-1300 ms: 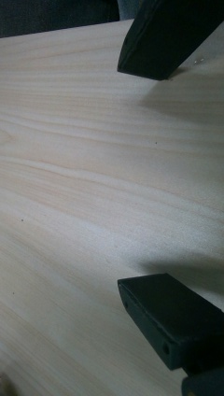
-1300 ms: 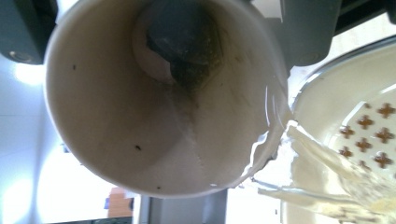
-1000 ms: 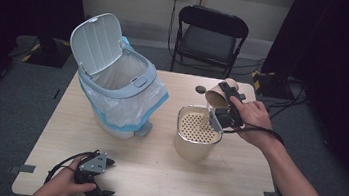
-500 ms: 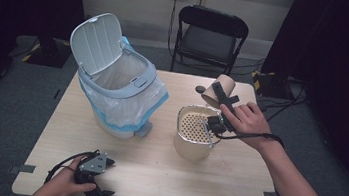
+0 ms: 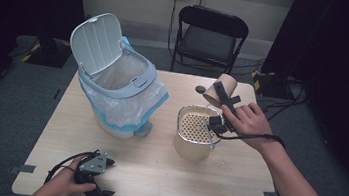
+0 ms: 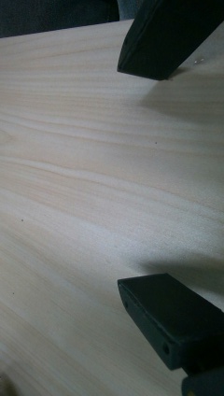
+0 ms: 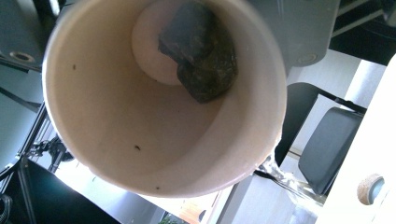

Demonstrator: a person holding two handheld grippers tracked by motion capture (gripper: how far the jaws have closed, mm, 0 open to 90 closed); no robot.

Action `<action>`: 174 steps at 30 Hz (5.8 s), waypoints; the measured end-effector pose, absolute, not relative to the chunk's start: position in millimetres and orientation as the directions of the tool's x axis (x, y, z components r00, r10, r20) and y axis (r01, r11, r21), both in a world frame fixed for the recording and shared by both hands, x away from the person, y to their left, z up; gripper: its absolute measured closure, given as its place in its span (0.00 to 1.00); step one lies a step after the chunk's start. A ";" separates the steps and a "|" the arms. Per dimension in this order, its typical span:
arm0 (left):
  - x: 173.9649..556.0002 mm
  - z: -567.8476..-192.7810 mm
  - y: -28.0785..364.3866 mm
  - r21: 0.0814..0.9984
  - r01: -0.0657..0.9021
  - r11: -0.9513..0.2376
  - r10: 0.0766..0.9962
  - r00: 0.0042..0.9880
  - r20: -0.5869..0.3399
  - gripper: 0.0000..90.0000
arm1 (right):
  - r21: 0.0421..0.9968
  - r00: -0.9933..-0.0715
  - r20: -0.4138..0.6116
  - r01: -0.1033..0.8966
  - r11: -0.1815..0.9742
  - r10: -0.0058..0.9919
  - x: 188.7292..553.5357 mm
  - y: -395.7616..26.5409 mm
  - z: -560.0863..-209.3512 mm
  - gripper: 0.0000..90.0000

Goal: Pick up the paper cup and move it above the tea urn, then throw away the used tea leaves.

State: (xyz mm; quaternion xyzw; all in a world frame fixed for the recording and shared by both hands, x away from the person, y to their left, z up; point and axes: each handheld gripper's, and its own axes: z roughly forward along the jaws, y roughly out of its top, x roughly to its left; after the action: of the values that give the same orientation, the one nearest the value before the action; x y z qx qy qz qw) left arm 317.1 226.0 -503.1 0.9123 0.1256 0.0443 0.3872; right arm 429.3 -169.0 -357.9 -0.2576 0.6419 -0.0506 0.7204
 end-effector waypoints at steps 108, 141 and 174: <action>317.2 -503.2 225.9 0.722 0.191 -0.665 0.265 0.964 -0.012 0.00 | 0.715 -0.751 -0.385 0.125 0.688 0.537 486.0 -180.2 -323.2 0.33; 317.3 -503.1 225.9 0.723 0.192 -0.664 0.262 0.965 -0.015 0.00 | 0.739 -0.816 -0.257 0.179 0.650 0.517 501.7 -150.7 -296.5 0.32; 317.7 -502.6 226.2 0.717 0.187 -0.671 0.255 0.967 -0.013 0.00 | 0.742 -0.842 -0.166 0.235 0.627 0.513 521.0 -127.4 -271.0 0.32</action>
State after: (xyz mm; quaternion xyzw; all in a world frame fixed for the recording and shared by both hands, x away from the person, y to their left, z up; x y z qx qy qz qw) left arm 317.7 226.2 -502.6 0.9131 0.1211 0.0441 0.3868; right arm 521.0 -127.4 -271.0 0.2118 0.8830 0.3762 0.1843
